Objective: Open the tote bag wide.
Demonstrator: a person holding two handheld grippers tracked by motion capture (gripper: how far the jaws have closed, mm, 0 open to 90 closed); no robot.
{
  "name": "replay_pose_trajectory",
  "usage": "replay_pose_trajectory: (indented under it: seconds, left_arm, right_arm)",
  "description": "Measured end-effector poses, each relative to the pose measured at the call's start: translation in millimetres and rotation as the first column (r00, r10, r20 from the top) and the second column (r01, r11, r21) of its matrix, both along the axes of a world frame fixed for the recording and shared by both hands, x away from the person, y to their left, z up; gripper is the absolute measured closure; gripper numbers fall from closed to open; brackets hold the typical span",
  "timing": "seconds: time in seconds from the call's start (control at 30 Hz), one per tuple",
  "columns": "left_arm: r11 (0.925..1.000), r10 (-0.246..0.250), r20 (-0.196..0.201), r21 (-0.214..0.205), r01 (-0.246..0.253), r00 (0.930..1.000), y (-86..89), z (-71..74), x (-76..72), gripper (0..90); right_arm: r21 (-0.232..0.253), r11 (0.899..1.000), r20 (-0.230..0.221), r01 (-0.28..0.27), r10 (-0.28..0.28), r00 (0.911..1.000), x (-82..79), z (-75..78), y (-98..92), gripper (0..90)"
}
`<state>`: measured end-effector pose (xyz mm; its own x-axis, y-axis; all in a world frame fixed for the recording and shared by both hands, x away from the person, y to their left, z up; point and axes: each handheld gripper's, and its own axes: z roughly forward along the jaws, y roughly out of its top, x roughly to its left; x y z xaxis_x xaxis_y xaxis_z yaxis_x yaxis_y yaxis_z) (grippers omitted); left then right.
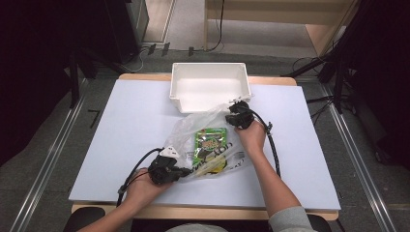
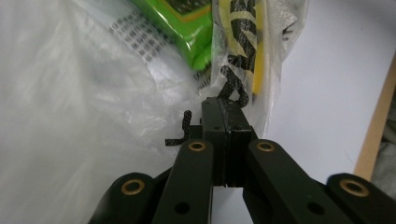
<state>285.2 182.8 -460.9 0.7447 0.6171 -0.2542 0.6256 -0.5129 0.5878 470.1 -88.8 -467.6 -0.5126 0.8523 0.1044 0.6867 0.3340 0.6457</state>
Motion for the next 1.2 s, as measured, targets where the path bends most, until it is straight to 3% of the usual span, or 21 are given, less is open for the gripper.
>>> replay_pose_trajectory:
  seconds: [0.17, 0.37, 0.5, 0.67, 0.73, 0.83, 0.9, 0.93, 1.07, 1.2]
  left_arm:
    - [0.9999, -0.015, -0.014, -0.003, 0.015, 0.9998, 6.8, 0.1, -9.1, 90.0]
    - [0.9998, -0.006, -0.035, -0.019, 0.005, 0.9994, 14.7, 0.6, -7.9, 90.0]
    - [0.9985, 0.002, -0.012, -0.055, -0.003, 0.9999, 16.5, 6.9, -2.1, 90.0]
    - [0.9972, -0.006, 0.04, -0.074, 0.009, 0.9992, 11.3, 25.1, 3.0, 90.0]
    - [0.9967, -0.004, 0.044, -0.081, 0.008, 0.999, 10.3, 29.3, 5.3, 90.0]
    - [0.9952, 0.006, 0.074, -0.098, 0.001, 0.9972, 5.6, 49.9, 21.2, 90.0]
    - [0.9949, 0.003, 0.086, -0.101, 0.005, 0.9963, 4.2, 55.3, 25.9, 90.0]
    - [0.9948, 0.005, 0.092, -0.101, 0.004, 0.9957, 1.2, 67.0, 34.8, 90.0]
    - [0.9954, -0.003, 0.119, -0.095, 0.014, 0.9929, -3.4, 81.2, 50.0, 90.0]
    - [0.9961, 0.013, 0.123, -0.088, -0.002, 0.9923, -8.8, 91.3, 80.2, 90.0]
  right_arm:
    - [-0.02, 1.0, 0.002, 0.02, -0.019, 0.9998, 4.5, 0.8, -0.3, 90.0]
    - [-0.022, 0.998, 0.01, 0.057, -0.057, 0.9983, 6.7, 0.3, 1.2, 90.0]
    - [-0.006, 0.999, -0.019, 0.041, -0.041, 0.999, 3.5, 4.7, 0.3, 90.0]
    - [0.043, 0.999, -0.001, -0.005, 0.005, 1.0, -14.6, 19.5, -4.5, 90.0]
    - [0.052, 0.998, 0.011, -0.025, 0.024, 0.9996, -22.2, 24.7, -5.8, 90.0]
    - [0.076, 0.996, 0.024, -0.047, 0.046, 0.9987, -32.8, 32.1, -8.1, 90.0]
    - [0.083, 0.995, 0.034, -0.06, 0.057, 0.9978, -39.2, 36.0, -9.8, 90.0]
    - [0.085, 0.994, 0.036, -0.068, 0.065, 0.9972, -42.2, 37.3, -10.5, 90.0]
    - [0.086, 0.992, 0.045, -0.091, 0.087, 0.9952, -51.8, 40.5, -11.5, 90.0]
    - [0.089, 0.99, 0.059, -0.112, 0.107, 0.9926, -64.4, 42.9, -14.5, 90.0]
